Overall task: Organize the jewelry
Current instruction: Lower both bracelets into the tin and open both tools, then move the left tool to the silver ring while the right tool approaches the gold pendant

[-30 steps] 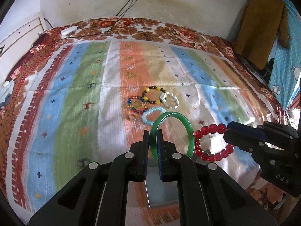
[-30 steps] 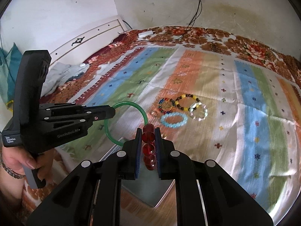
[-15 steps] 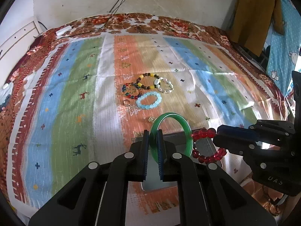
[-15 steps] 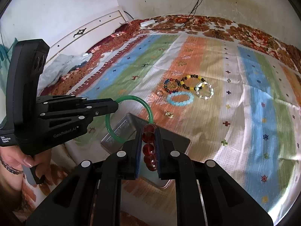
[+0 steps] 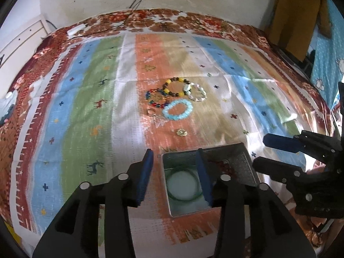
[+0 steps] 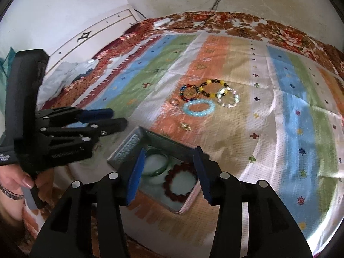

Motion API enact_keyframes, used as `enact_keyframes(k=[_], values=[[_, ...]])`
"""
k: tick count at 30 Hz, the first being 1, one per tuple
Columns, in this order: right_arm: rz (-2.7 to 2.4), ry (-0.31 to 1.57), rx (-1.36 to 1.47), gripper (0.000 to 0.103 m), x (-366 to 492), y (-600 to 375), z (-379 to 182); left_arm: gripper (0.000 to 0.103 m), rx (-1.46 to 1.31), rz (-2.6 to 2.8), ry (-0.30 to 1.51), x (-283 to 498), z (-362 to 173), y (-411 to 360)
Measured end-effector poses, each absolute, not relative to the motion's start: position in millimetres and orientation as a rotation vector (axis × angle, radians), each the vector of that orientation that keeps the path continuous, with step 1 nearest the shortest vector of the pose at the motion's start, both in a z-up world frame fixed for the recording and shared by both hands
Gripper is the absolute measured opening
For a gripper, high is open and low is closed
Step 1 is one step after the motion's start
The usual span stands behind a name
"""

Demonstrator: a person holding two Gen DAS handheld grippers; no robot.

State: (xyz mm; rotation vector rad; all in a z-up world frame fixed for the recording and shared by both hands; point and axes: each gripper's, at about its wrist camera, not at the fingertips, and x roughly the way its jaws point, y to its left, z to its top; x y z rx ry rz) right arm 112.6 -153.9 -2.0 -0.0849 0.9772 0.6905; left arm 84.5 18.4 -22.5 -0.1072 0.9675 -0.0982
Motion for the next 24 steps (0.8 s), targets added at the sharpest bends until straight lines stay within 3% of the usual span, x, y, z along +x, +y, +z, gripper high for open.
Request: enact_keyframes(k=[11,24], values=[[0.649,0.983,-0.092,0.053,134.2,-152.9,-6.4,0.054,-0.105,-0.019,0.984,115.1,-23.6,40.1],[0.66,1.029,-0.11,0.058,158.4,-138.5,-14.4,0.058,-0.074,0.005,1.05,151.0,-36.1,45.3]])
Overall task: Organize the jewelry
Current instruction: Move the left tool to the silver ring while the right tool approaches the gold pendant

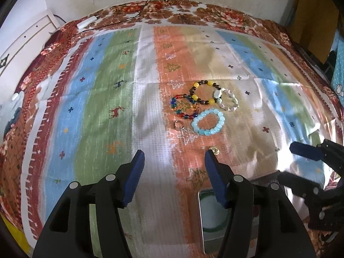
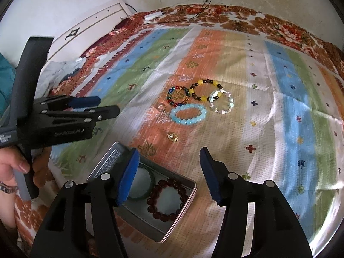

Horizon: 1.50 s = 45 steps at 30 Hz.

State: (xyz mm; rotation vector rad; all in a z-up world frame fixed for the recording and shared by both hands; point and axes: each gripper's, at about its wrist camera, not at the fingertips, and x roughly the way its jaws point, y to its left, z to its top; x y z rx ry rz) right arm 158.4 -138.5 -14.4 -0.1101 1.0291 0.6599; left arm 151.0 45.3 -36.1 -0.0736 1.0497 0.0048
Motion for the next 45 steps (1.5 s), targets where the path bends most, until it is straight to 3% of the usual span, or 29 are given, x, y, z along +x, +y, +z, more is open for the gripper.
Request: enact_keyframes(k=[45], values=[[0.727,1.278,-0.221,0.058,236.2,-82.0,-75.7,0.062,-0.099,-0.063,1.3,258.8,-110.7,49.6]])
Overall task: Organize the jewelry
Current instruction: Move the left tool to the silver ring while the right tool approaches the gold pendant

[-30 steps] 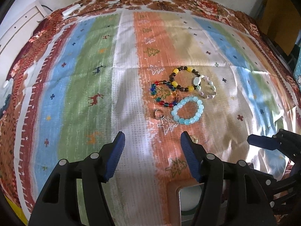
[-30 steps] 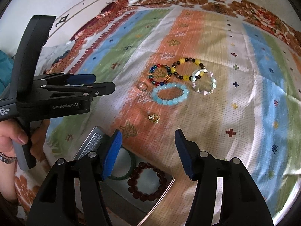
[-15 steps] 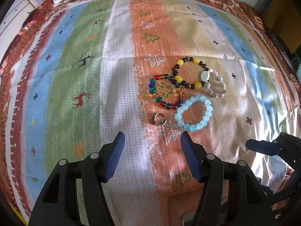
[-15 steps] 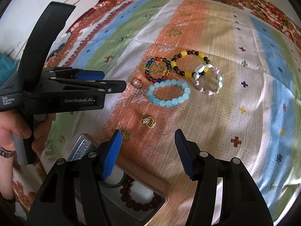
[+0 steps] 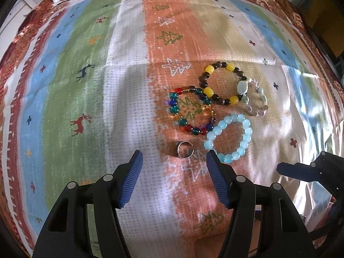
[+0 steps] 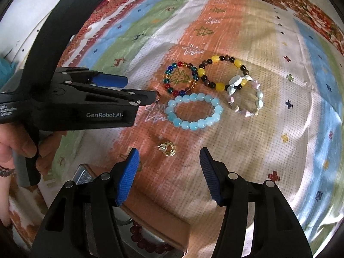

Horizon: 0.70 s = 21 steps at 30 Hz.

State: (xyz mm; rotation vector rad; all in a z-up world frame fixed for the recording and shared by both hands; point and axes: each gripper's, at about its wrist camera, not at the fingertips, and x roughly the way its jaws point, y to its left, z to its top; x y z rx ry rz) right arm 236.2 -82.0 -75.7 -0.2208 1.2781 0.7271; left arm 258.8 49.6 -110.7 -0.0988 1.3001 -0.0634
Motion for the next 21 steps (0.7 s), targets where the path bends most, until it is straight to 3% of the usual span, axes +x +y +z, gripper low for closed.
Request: enact_keyframes(k=[10,21], values=[[0.752,1.303,-0.293,0.058,241.7,-63.0,-90.6,0.061,-0.07,-0.084,1.327,264.8,-121.3,44.3],[0.76,1.339,-0.361,0.058,248.8,-48.2,-109.5,0.049,-0.003,-0.097,1.344,272.4,-131.5,34.6]])
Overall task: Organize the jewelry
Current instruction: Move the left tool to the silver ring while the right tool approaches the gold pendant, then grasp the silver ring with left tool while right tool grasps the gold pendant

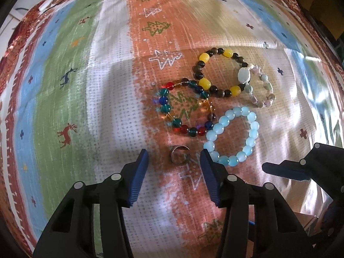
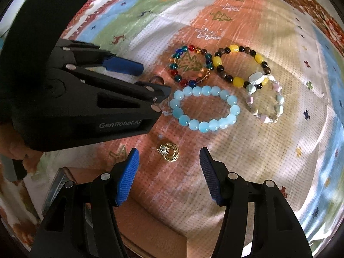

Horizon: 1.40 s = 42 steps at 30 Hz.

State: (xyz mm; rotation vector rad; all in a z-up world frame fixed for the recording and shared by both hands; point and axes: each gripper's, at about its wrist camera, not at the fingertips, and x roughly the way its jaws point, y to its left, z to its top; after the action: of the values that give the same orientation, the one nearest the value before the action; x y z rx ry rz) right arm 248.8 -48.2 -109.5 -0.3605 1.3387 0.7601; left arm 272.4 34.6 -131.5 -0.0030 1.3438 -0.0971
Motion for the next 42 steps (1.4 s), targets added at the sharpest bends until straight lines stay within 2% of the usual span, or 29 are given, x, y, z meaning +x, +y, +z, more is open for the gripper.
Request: enact_keyframes(k=[3,5,13,17,28,29,30,42], values=[[0.764,1.351,-0.371,0.049,251.7,-44.4,-114.2,0.043,0.015,-0.096,1.342,274.5,-132.7,33.1],[0.764,1.358,-0.383,0.047,253.7,-41.8,-118.2,0.037,0.03,-0.097,1.341,273.5,-133.1,33.2],[0.752,1.371,-0.41,0.035,260.3,-28.5,-126.3,0.029,0.053,-0.099,1.342,274.6,-135.6,28.6],[0.734,1.359,-0.425,0.02,260.1,-28.1,-129.3,0.02,0.051,-0.105,1.346,272.9,-134.8,32.2],[0.736,1.324,-0.377,0.019,258.2,-52.9,-109.8,0.02,0.019,-0.109,1.33,268.1,-125.8,38.0],[0.738,1.321,-0.373,0.005,258.5,-54.5,-107.4,0.02,0.017,-0.108,1.328,267.1,-124.0,38.7],[0.735,1.316,-0.369,0.003,259.2,-56.0,-104.9,0.02,0.014,-0.109,1.325,266.2,-122.7,39.2],[0.73,1.333,-0.358,0.003,253.8,-60.6,-103.4,0.02,-0.011,-0.106,1.301,257.0,-110.2,44.7]])
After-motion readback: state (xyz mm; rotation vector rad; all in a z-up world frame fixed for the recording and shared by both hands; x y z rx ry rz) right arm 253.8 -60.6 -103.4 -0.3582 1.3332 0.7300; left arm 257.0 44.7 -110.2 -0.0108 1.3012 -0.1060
